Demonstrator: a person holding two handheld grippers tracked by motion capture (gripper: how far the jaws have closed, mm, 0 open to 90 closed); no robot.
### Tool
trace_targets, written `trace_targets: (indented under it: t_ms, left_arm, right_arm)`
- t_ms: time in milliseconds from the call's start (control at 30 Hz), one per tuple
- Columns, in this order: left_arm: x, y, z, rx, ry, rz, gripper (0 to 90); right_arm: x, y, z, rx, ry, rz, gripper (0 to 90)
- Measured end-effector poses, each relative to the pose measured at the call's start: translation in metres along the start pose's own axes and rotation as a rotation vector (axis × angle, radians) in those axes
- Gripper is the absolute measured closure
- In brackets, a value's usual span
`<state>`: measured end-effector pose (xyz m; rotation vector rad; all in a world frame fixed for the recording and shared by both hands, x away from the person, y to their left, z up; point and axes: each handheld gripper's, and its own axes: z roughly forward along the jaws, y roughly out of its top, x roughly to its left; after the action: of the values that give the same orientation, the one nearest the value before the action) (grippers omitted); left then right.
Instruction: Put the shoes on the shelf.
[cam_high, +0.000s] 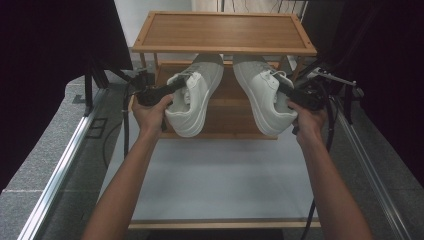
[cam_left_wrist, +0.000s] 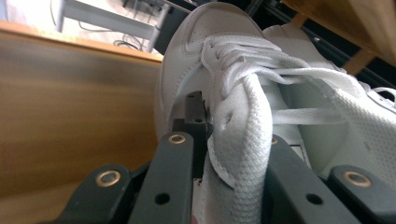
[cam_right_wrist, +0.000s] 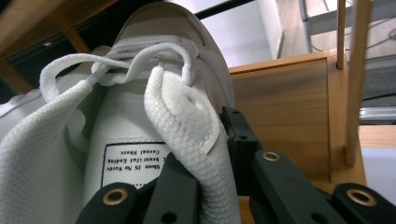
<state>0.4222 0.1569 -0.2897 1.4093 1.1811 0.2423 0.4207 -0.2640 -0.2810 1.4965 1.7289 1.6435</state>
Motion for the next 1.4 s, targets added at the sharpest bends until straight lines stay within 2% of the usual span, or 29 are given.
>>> trace_targets:
  t_ms: [200,367,433,633,733,767,833,900,967,1033,1167,1200,1233,1267,1333,1400]
  left_arm:
    - [0.005,0.004,0.019,0.013,0.027,-0.019,82.4]
    - [0.005,0.009,0.03,0.006,0.045,-0.027,82.0]
    - [0.006,0.009,0.034,-0.001,0.051,-0.049,81.9]
    - [0.007,0.01,0.042,-0.035,0.092,-0.074,81.9]
    - [0.008,0.013,0.046,-0.043,0.111,-0.065,81.8]
    - [0.007,0.014,0.047,-0.047,0.107,-0.076,81.8]
    - [0.007,0.016,0.049,-0.056,0.112,-0.065,81.8]
    - [0.006,0.016,0.051,-0.066,0.108,-0.059,81.8]
    - [0.006,0.015,0.052,-0.068,0.099,-0.061,81.4]
    - [0.005,0.014,0.053,-0.067,0.071,-0.068,80.5]
    - [0.008,0.008,0.056,-0.041,0.063,-0.075,77.2]
    - [0.009,0.007,0.058,-0.061,0.048,-0.095,75.4]
    - [0.009,0.006,0.058,-0.059,0.042,-0.103,74.9]
    - [0.007,0.006,0.061,-0.081,0.034,-0.143,74.0]
    - [0.005,0.006,0.066,-0.093,0.0,-0.184,70.0]
    - [0.004,0.005,0.067,-0.092,-0.003,-0.184,68.6]
  right_arm:
    - [0.005,0.001,0.027,-0.017,-0.052,0.038,83.1]
    - [0.01,0.002,0.04,-0.035,-0.068,0.063,83.0]
    - [0.011,0.001,0.045,-0.037,-0.08,0.075,82.9]
    - [0.012,-0.001,0.057,-0.051,-0.106,0.126,82.5]
    - [0.012,-0.002,0.062,-0.056,-0.103,0.138,82.1]
    - [0.012,-0.002,0.063,-0.056,-0.098,0.143,82.0]
    - [0.012,-0.002,0.065,-0.062,-0.085,0.154,81.8]
    - [0.011,0.0,0.067,-0.064,-0.092,0.183,81.4]
    - [0.01,0.001,0.068,-0.07,-0.098,0.188,81.0]
    - [0.01,0.0,0.069,-0.07,-0.092,0.196,79.6]
    - [0.011,-0.002,0.07,-0.086,-0.068,0.194,72.3]
    - [0.011,-0.002,0.071,-0.089,-0.061,0.192,70.9]
    - [0.012,-0.002,0.072,-0.09,-0.053,0.192,68.6]
    - [0.012,-0.002,0.073,-0.093,-0.049,0.191,67.6]
    - [0.014,-0.002,0.074,-0.082,-0.043,0.175,64.7]
    - [0.016,-0.003,0.076,-0.093,-0.045,0.168,62.9]
